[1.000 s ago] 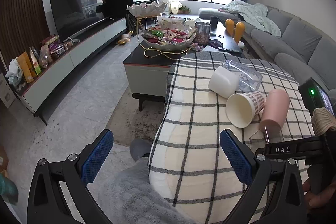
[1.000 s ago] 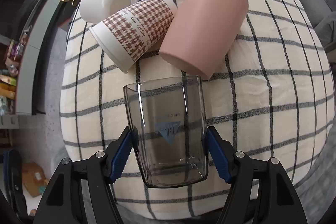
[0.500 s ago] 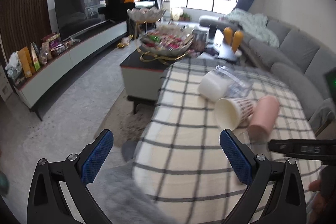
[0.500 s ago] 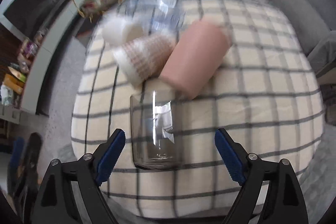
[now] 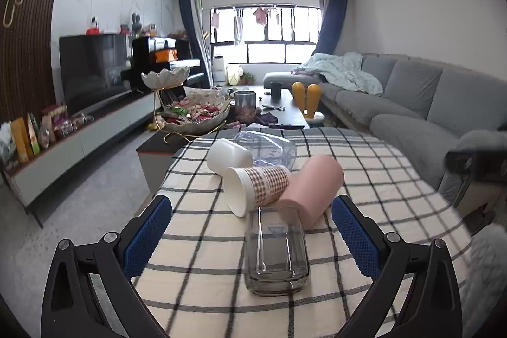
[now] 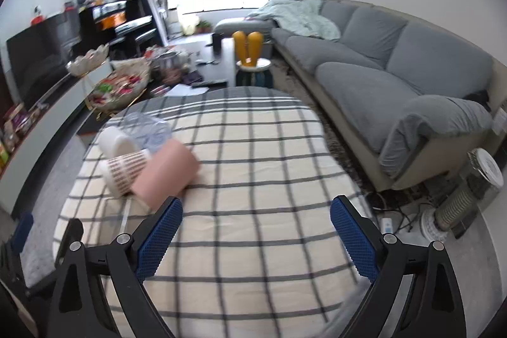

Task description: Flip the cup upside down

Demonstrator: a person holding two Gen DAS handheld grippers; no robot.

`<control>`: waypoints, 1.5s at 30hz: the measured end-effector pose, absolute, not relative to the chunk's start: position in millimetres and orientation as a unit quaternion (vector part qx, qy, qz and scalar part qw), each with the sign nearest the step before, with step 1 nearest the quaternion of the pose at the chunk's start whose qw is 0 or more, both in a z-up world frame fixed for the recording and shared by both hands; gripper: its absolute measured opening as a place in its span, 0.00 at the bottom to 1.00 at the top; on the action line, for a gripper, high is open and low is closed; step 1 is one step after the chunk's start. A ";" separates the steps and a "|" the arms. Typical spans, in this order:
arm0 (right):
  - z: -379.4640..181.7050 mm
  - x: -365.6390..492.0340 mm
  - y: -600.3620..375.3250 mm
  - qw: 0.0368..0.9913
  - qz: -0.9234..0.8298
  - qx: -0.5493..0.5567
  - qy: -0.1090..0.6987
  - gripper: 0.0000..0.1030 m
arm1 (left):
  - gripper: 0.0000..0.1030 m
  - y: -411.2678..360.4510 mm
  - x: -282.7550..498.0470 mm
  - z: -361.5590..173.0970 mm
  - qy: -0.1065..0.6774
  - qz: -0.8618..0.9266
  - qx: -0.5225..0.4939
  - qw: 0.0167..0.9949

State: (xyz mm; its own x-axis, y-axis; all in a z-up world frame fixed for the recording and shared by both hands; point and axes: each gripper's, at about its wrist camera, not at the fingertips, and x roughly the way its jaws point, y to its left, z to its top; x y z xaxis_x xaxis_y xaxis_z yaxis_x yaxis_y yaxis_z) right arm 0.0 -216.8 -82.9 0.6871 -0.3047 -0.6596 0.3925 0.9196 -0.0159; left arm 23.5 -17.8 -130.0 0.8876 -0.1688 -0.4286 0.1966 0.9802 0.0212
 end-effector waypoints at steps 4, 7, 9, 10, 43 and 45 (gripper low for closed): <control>-94.2 -11.9 -232.1 0.918 -0.205 0.065 0.334 0.92 | 0.97 -30.2 24.7 -145.7 0.226 -0.105 0.037 0.968; -105.6 -7.8 -238.9 0.911 -0.206 0.076 0.349 0.92 | 0.99 -36.0 23.5 -156.4 0.240 -0.105 0.041 0.964; -110.7 -3.6 -242.2 0.909 -0.207 0.080 0.354 0.92 | 0.99 -41.2 27.4 -169.1 0.266 -0.096 0.046 0.958; -113.4 -2.5 -242.8 0.908 -0.208 0.080 0.355 0.92 | 0.99 -43.0 31.3 -175.5 0.279 -0.089 0.048 0.955; -129.0 -3.2 -264.3 0.884 -0.196 0.156 0.394 0.92 | 0.64 -40.3 62.8 -186.6 0.394 -0.088 0.068 0.912; -120.8 -3.6 -263.1 0.882 -0.188 0.168 0.398 0.92 | 0.64 -39.9 68.7 -178.3 0.429 -0.095 0.078 0.895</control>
